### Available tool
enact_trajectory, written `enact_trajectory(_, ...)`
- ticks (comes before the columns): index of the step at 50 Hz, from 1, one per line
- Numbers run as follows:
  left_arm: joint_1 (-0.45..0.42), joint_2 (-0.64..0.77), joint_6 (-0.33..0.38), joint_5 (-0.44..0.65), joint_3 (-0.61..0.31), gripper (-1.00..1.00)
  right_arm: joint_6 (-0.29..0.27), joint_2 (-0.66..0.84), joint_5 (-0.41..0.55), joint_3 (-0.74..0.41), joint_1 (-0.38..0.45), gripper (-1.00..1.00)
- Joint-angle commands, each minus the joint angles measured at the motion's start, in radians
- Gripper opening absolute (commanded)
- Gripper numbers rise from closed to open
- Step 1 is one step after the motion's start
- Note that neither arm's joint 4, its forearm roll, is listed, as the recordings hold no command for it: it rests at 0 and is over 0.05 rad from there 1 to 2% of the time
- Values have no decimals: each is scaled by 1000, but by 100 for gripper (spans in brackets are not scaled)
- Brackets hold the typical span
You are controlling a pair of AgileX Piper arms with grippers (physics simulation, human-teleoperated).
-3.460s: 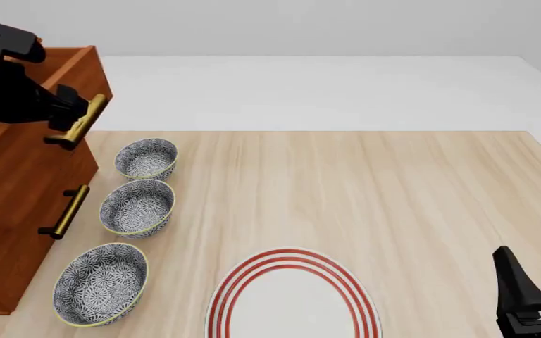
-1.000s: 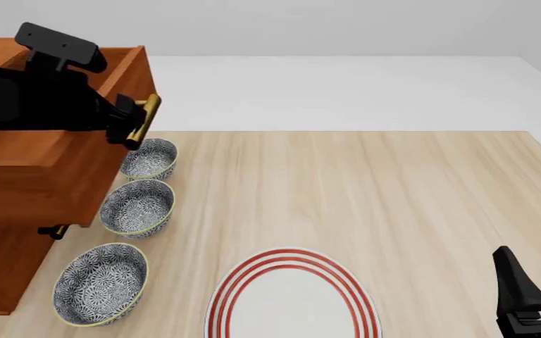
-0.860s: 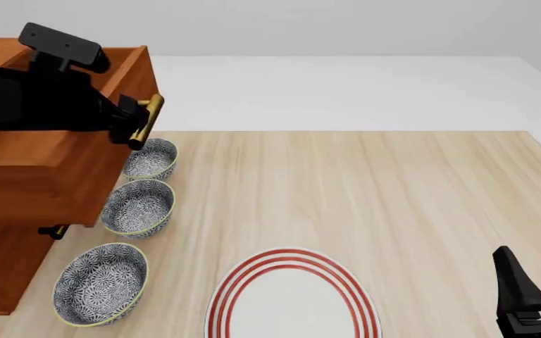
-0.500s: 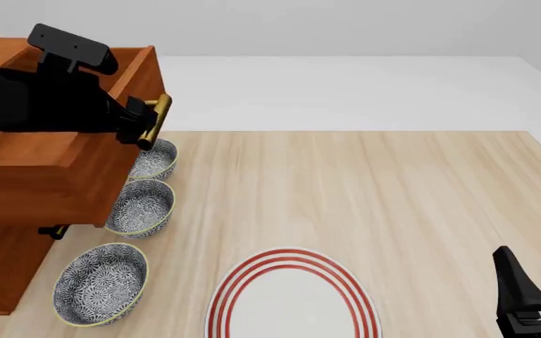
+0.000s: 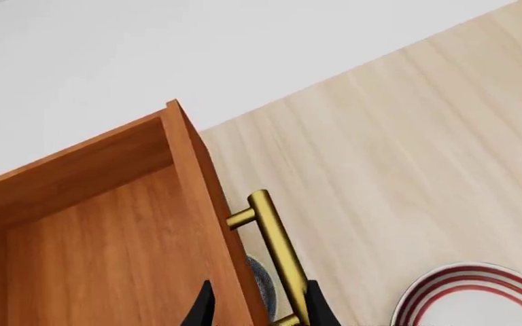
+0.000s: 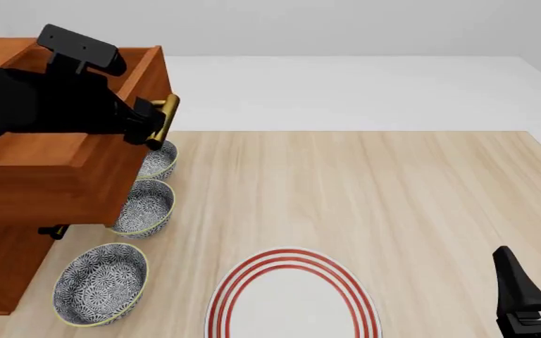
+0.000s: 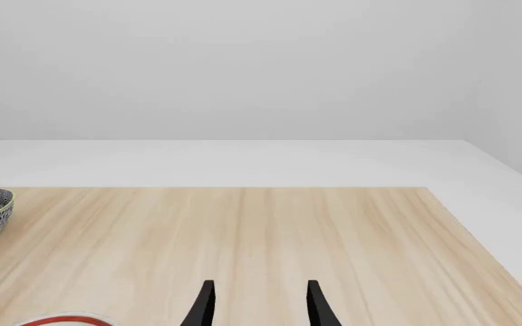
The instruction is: Open the top drawer of the cabinet.
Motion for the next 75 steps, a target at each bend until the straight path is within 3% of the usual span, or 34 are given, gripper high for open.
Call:
enact_trajectory(1,-25,13,7,2,9,100,0,0,0,0,0,100)
enact_trajectory(31,-55,16,5,7,1,100,0,0,0,0,0,100)
enact_trajectory(75,-50,-41,1,123,-164,100,0,0,0,0,0,100)
